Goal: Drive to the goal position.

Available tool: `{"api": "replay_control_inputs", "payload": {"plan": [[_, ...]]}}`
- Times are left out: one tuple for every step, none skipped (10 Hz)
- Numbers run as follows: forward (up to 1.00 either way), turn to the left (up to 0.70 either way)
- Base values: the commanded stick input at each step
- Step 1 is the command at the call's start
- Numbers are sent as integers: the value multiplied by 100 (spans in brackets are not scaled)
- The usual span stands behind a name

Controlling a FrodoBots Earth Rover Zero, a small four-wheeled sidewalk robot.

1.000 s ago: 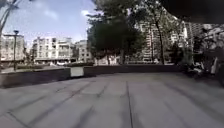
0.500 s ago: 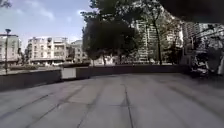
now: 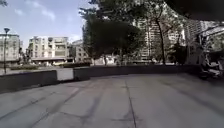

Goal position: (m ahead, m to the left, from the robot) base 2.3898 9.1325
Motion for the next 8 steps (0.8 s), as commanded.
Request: {"api": "replay_control_inputs", "payload": {"plan": [[70, -35], [70, -35], [70, -35], [70, -35], [70, -35], [70, -10], [70, -1], [49, 0]]}}
